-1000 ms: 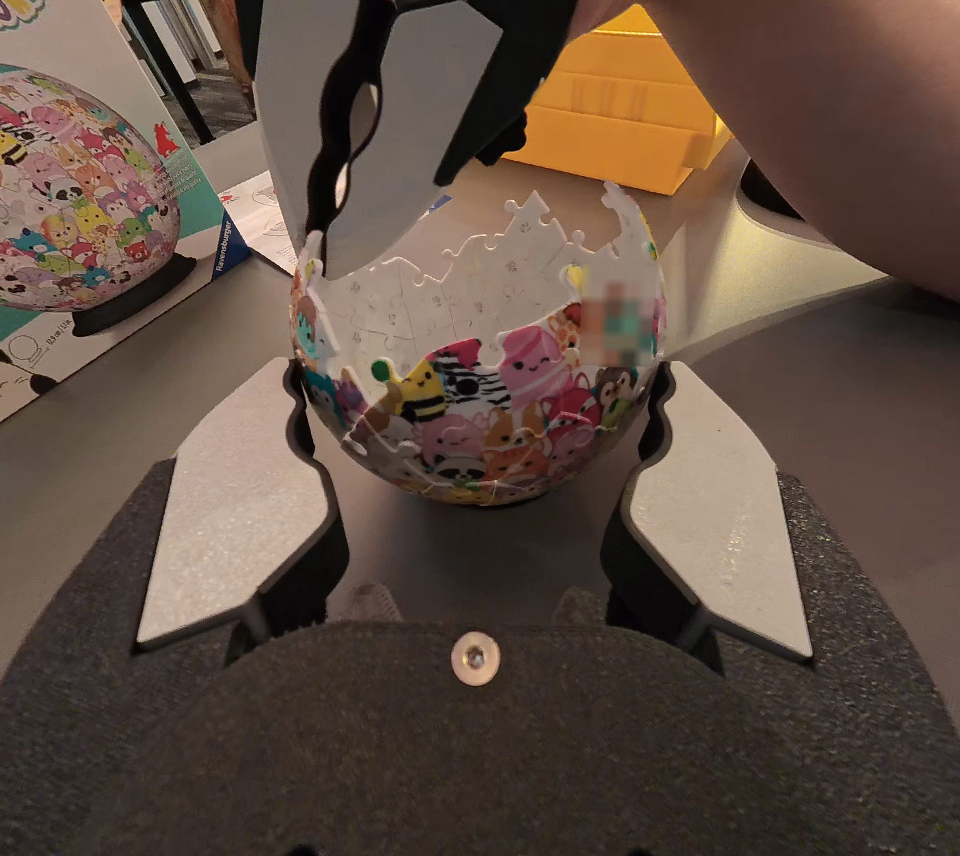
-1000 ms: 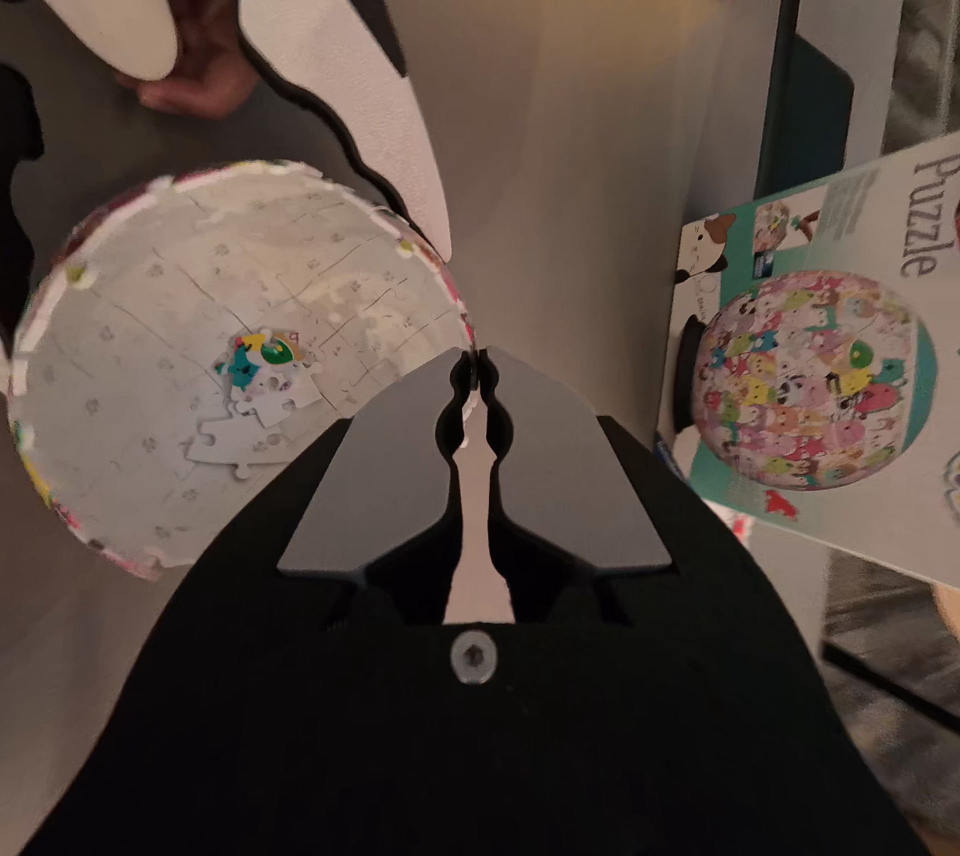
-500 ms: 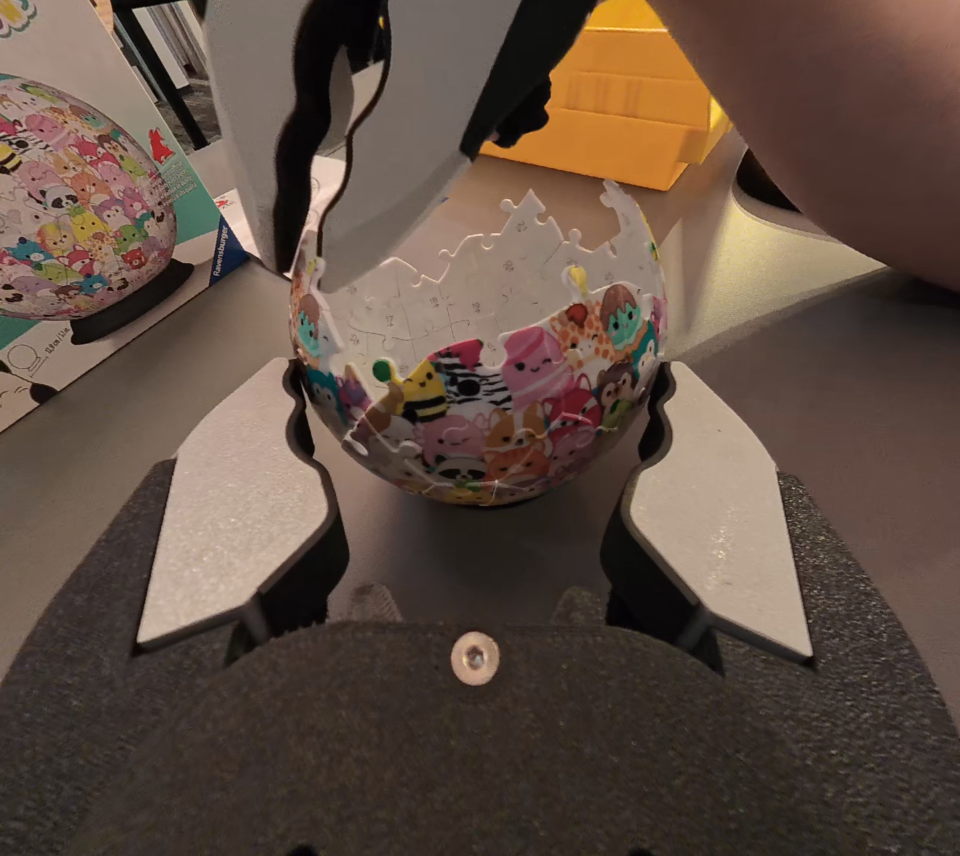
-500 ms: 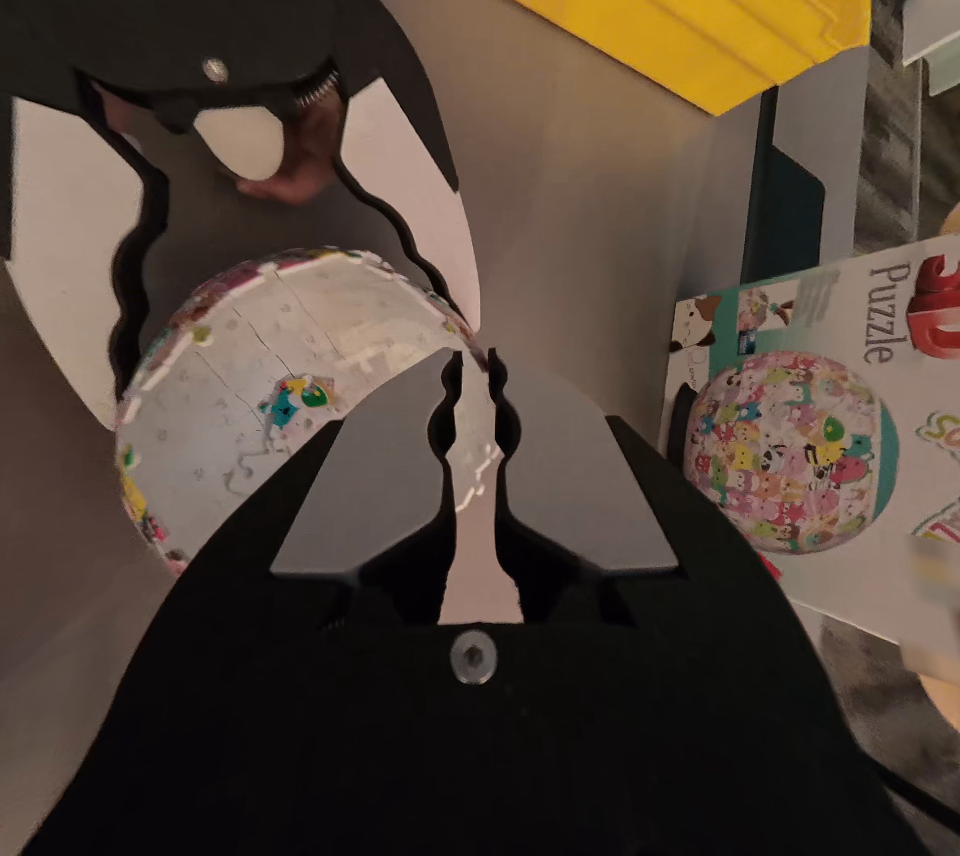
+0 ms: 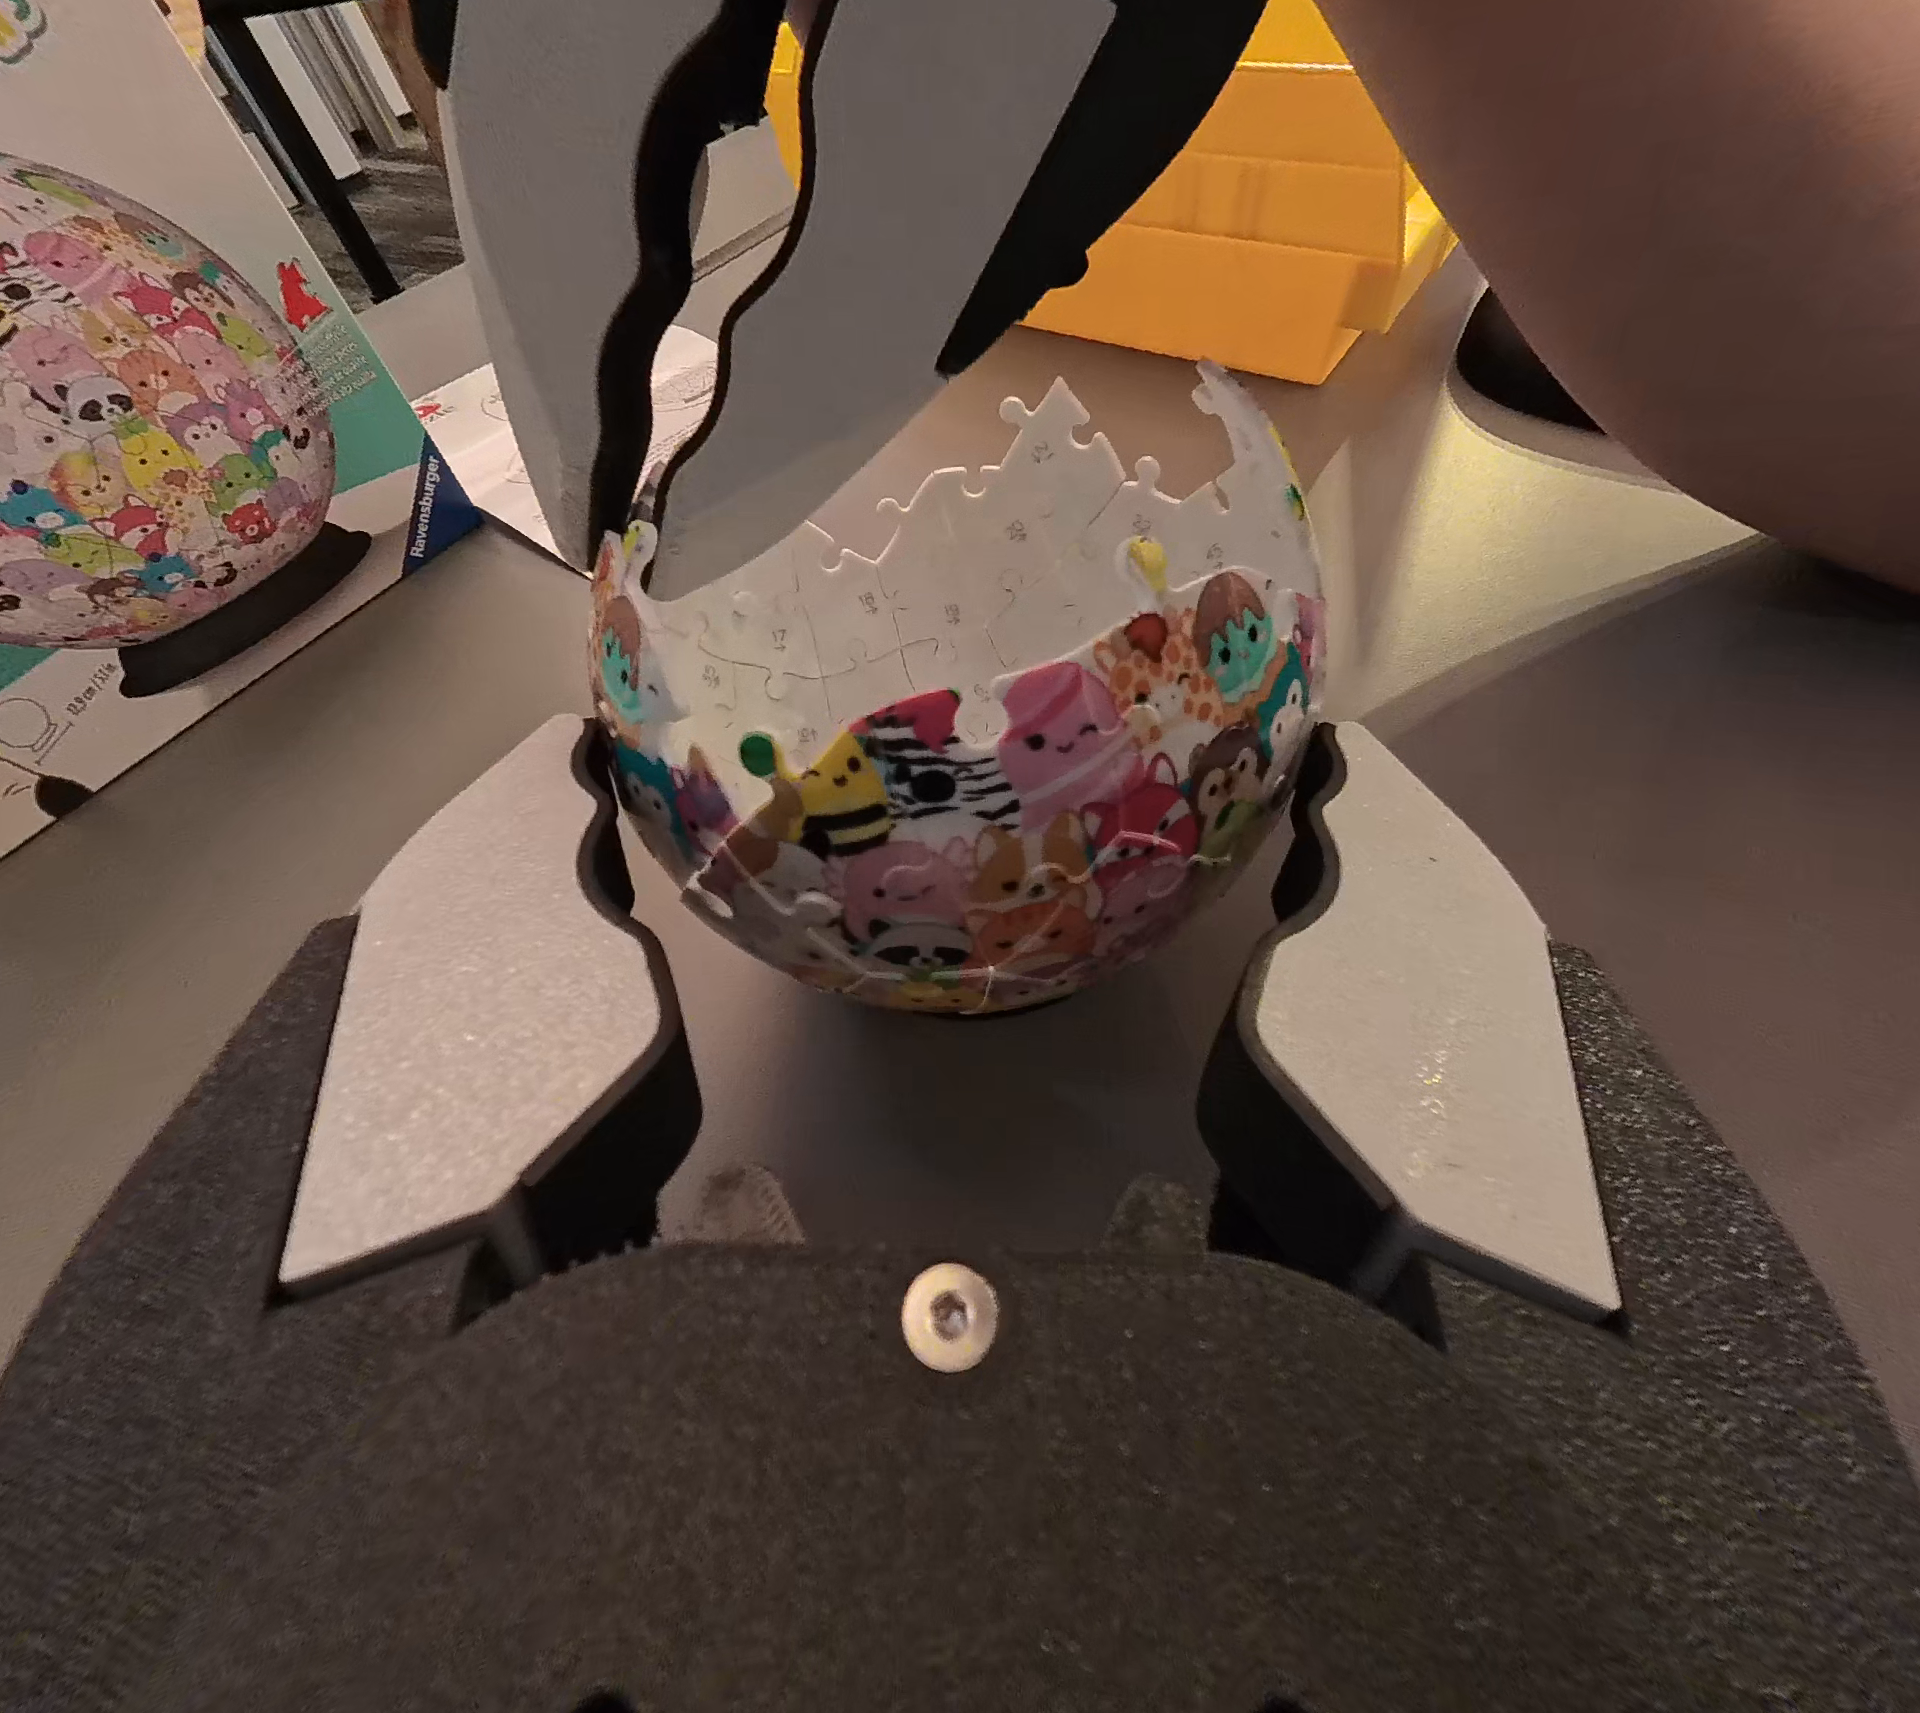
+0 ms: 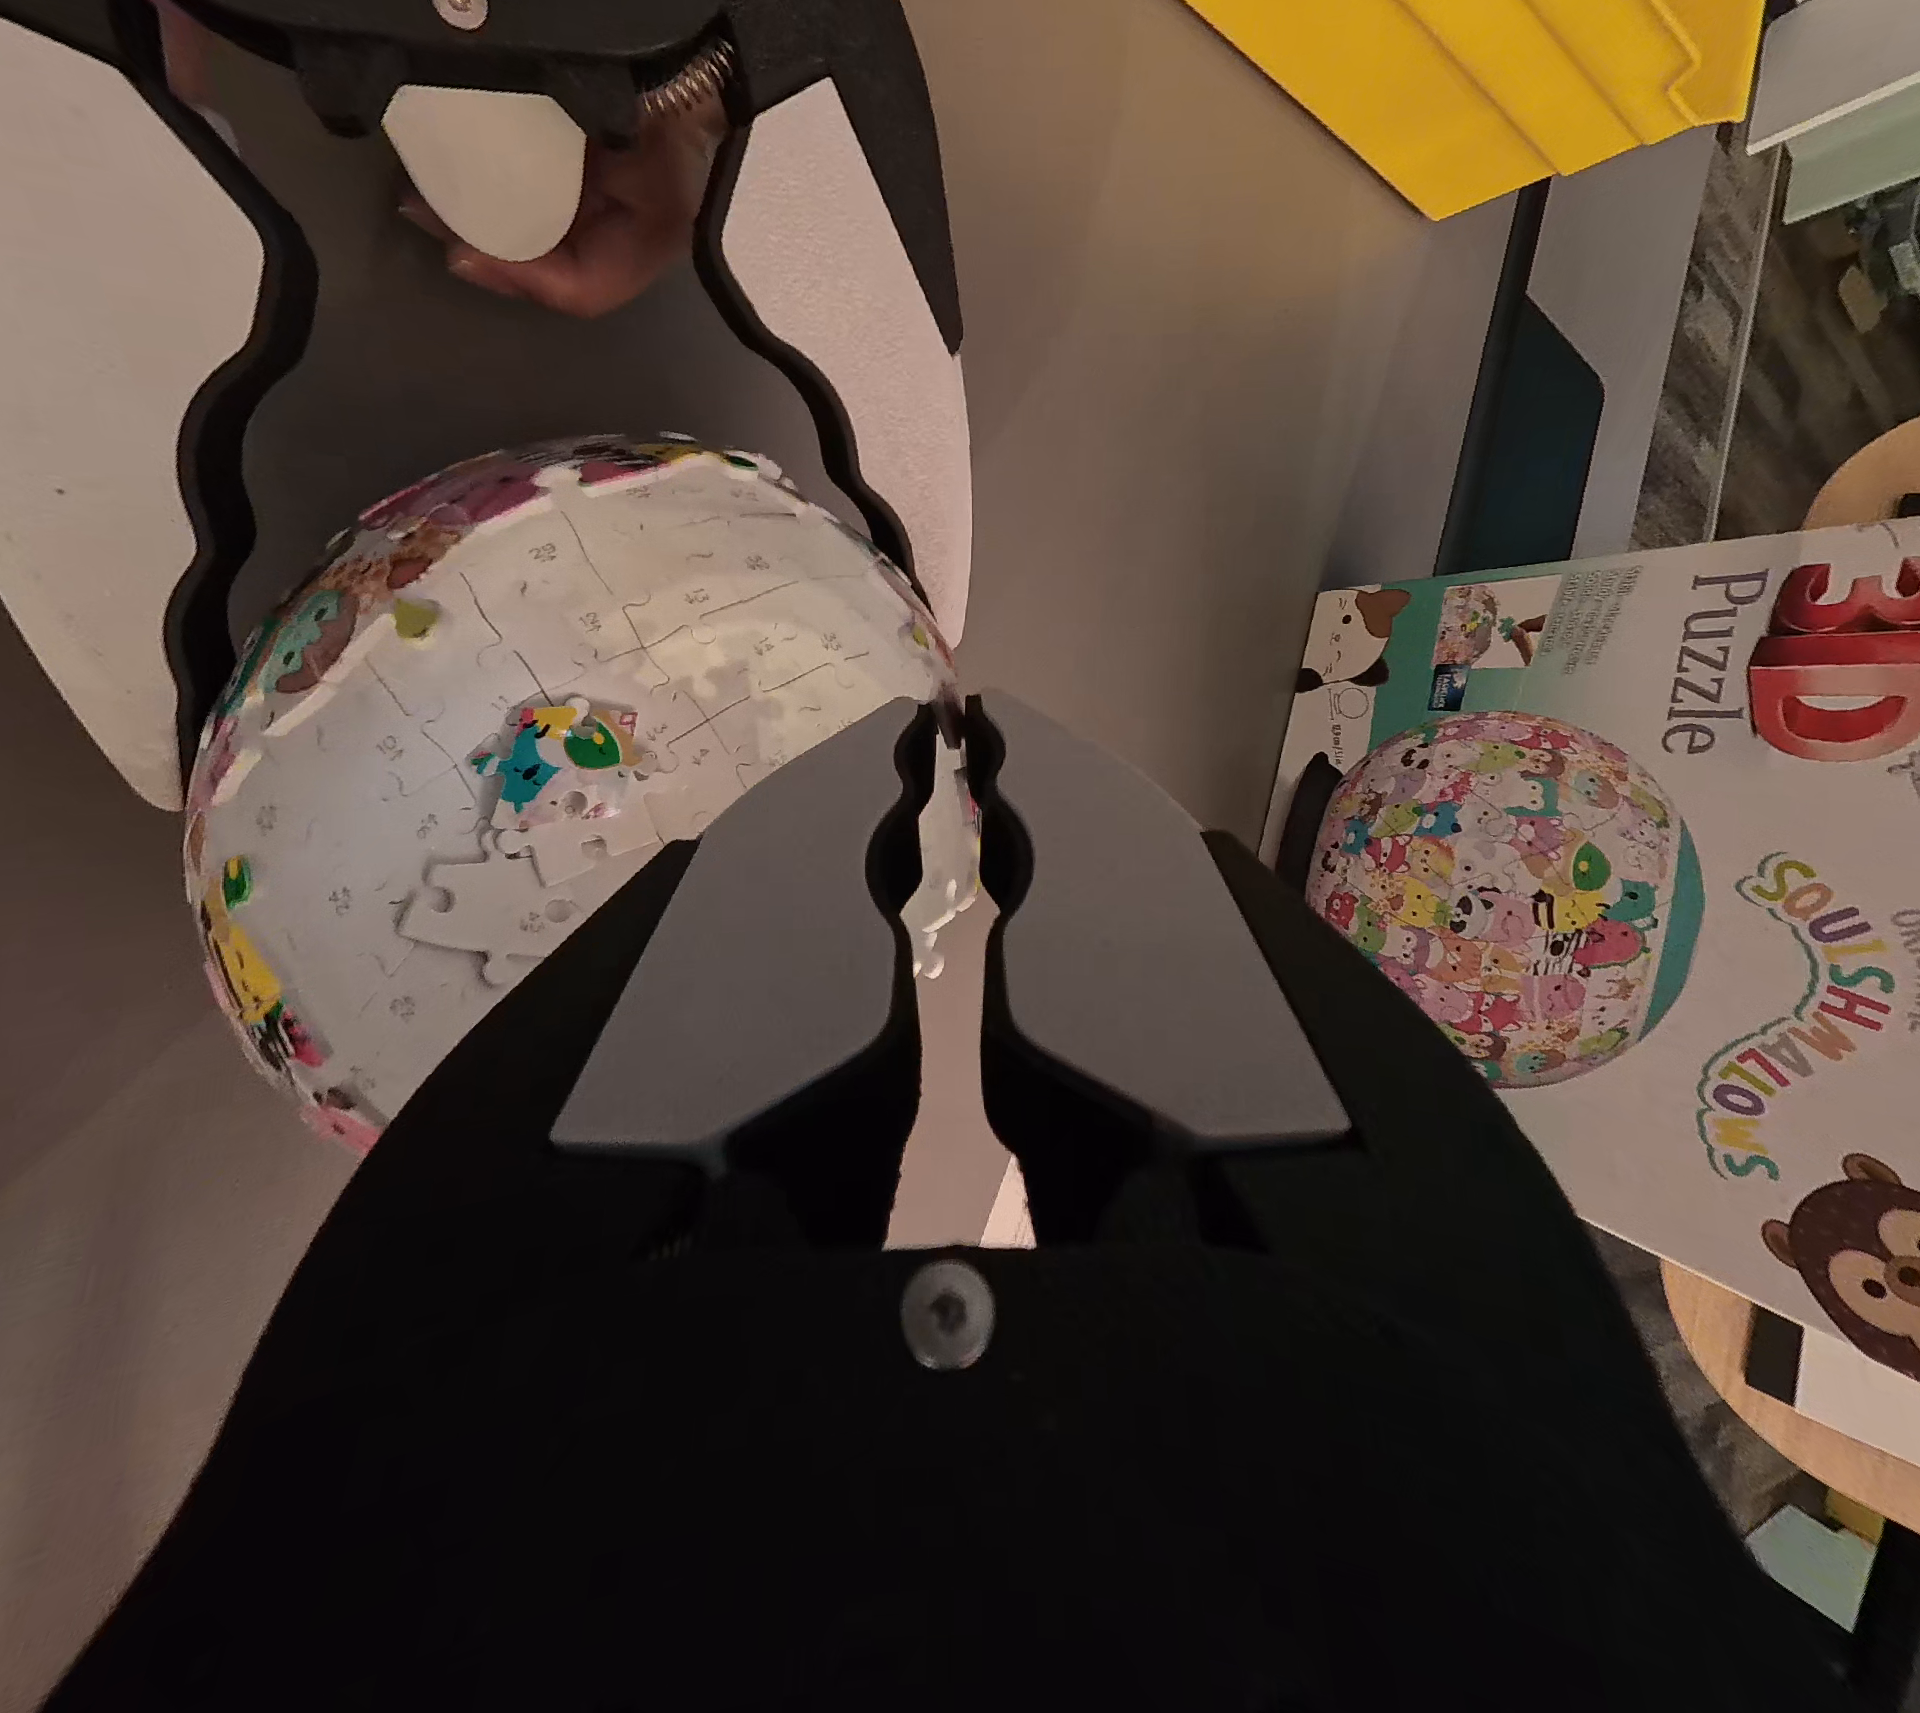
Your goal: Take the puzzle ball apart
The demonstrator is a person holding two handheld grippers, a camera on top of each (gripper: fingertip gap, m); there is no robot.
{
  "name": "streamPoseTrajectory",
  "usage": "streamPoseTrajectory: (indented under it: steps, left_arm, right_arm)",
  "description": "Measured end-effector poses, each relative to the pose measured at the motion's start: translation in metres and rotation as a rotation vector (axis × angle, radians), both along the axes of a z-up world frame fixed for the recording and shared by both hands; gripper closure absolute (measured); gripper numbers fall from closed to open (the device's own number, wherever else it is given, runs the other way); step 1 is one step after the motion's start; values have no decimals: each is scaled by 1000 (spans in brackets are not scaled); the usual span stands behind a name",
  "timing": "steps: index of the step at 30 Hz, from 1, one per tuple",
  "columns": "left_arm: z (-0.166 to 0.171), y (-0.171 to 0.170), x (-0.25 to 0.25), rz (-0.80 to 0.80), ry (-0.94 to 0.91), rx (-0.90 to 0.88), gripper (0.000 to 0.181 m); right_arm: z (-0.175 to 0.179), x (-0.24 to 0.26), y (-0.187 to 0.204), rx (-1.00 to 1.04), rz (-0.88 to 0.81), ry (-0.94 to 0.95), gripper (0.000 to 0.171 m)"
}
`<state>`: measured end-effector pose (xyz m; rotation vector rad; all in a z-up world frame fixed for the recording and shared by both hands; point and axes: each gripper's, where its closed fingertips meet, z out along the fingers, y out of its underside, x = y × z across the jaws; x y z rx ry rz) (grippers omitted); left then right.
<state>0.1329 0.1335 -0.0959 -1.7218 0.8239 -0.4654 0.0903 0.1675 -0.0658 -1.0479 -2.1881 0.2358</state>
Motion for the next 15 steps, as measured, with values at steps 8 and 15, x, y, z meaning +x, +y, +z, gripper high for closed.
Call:
streamPoseTrajectory:
  steps: [8,15]
  left_arm:
    - [-1,-2,3,-19,0,-8,59]
    - [-1,-3,5,-32,-8,-23,59]
  right_arm:
    - [1,4,-3,28,62,18,165]
    - [1,4,-2,32,77,31,166]
